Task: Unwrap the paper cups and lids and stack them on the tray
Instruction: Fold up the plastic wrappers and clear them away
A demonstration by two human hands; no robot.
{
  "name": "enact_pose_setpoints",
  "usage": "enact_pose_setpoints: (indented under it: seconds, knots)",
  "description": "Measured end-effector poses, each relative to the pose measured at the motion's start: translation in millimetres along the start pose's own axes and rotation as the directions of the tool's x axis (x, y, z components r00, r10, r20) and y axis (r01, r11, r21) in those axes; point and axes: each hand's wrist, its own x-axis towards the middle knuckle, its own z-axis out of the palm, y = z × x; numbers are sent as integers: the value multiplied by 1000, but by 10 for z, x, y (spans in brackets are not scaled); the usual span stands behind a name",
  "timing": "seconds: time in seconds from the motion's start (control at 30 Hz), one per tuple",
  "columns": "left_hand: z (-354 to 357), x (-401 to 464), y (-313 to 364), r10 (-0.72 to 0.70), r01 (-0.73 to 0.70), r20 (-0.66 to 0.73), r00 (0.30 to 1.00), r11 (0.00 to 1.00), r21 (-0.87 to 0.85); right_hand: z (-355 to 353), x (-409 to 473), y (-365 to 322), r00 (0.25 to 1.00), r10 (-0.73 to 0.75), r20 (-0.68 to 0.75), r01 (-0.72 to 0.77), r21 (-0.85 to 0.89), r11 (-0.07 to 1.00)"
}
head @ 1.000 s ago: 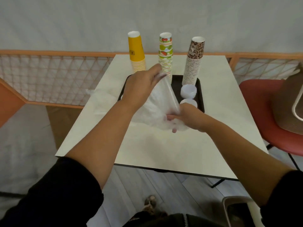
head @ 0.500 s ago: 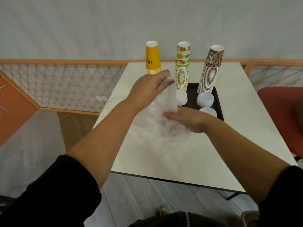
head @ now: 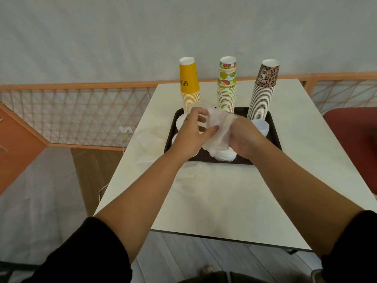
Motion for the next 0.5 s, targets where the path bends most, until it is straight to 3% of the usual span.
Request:
enact_pose_setpoints:
  seconds: [0.07,0.17,0.23,0.3,0.4,0.5]
  knots:
    - [33,30,5,-60,58,-16,998,993,-106,-51,-22,-11,999,15,48,-9,-113,994]
    - [84,82,-13,-68,54,-85,994,987,-152,-191,-59,-35,985,-12,172,25,-74,997]
    - [145,114,14,-81,62,-129,988,988,-142,-297,-135,-57,984,-51,173,49,16,999]
    - [230,143,94,-79,66,-125,989,992,-105,-416,-201,-76,984,-130,126,141,-81,987]
    - [417,155,248,-70,68,-3,998,977,-201,-617,-313,-98,979,-185,92,203,-287,936]
    - [629,141,386,-93,163,174,980,878,-450,-946,-458,-64,977,-172,130,198,-232,952]
